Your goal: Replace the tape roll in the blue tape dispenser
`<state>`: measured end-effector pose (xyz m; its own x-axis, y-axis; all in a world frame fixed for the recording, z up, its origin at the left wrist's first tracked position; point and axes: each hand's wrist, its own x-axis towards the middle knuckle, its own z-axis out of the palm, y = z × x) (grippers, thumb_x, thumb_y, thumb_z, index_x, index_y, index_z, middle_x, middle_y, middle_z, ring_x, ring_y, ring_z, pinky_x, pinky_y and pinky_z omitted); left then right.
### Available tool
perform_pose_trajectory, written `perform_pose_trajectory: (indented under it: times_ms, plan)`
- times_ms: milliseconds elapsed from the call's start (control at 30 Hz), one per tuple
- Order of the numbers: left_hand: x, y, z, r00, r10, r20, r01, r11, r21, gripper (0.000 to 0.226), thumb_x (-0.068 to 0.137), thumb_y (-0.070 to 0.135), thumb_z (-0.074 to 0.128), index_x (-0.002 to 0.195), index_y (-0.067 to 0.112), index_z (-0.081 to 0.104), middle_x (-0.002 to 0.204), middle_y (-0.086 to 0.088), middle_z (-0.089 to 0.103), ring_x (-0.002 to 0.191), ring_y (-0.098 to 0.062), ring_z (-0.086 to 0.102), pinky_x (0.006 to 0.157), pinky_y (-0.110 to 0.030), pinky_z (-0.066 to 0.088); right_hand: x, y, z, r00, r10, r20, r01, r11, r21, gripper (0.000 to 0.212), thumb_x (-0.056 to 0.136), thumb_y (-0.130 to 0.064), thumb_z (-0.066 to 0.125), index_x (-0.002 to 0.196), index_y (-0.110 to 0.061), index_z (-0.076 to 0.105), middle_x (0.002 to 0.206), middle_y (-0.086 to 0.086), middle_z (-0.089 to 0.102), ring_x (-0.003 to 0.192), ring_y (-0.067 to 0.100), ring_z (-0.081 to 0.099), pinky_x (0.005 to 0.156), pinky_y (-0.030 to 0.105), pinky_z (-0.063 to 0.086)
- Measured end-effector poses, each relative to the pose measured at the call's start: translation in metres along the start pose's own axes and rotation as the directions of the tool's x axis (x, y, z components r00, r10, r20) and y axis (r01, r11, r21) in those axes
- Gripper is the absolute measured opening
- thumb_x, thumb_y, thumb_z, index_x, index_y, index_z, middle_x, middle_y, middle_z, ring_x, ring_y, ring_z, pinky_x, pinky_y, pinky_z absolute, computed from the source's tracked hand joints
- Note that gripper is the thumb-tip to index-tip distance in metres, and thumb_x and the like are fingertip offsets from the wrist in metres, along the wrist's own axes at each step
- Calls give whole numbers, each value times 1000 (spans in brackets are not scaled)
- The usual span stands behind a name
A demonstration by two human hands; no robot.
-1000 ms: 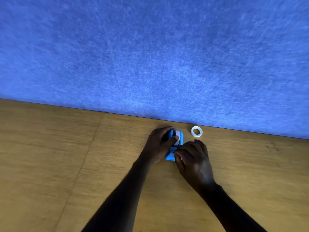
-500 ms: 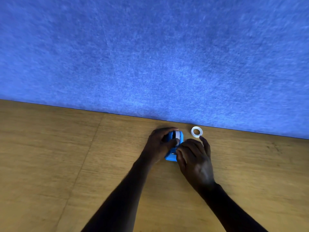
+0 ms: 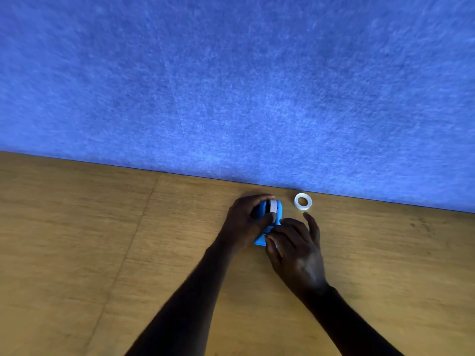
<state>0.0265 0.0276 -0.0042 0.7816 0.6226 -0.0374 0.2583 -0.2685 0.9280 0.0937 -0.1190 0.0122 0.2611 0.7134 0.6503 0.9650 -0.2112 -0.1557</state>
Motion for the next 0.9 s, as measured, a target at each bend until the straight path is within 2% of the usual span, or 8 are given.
perform_pose_trajectory:
  times_ms: [233, 500, 733, 833, 900]
  plan:
    - [-2, 4, 0, 1000, 1, -6, -1, 999, 43, 53, 79, 55, 62, 127, 34, 67, 128, 14, 68, 127, -9, 57, 110, -44, 47, -6, 0, 4, 1000, -1, 29, 2, 1000, -8, 21, 91, -19, 56, 79, -13, 72, 84, 2, 73, 98, 19, 60, 104, 58, 37]
    - [-4, 8, -2, 1000, 6, -4, -6, 998, 60, 54, 78, 56, 62, 127, 34, 67, 128, 15, 67, 126, -7, 57, 110, -42, 47, -11, 0, 7, 1000, -11, 16, 11, 999, -34, 7, 83, -14, 66, 81, -14, 73, 85, 1, 73, 99, 20, 57, 104, 60, 36]
    - [-4, 7, -3, 999, -49, 9, 48, 998, 42, 59, 74, 58, 63, 130, 38, 65, 134, 14, 64, 132, -9, 52, 114, -41, 44, -14, 2, 4, 999, -42, 14, 43, 996, -76, 13, 84, -23, 70, 90, -14, 76, 92, -1, 75, 105, 22, 56, 102, 66, 35]
    - [-8, 12, -6, 998, -62, 21, 61, 997, 36, 56, 79, 49, 70, 134, 38, 63, 139, 9, 59, 135, -8, 47, 118, -38, 40, -18, 2, 2, 999, -42, 7, 43, 996, -77, 14, 84, -23, 69, 92, -14, 76, 95, -1, 75, 107, 21, 56, 103, 67, 34]
    - [-9, 10, -5, 997, -68, 25, 68, 997, 33, 59, 78, 54, 69, 135, 37, 63, 139, 10, 60, 134, -7, 48, 117, -36, 41, -20, 2, 0, 999, -48, 22, 49, 997, -61, 11, 85, -21, 68, 92, -15, 75, 97, -1, 76, 108, 21, 57, 103, 67, 34]
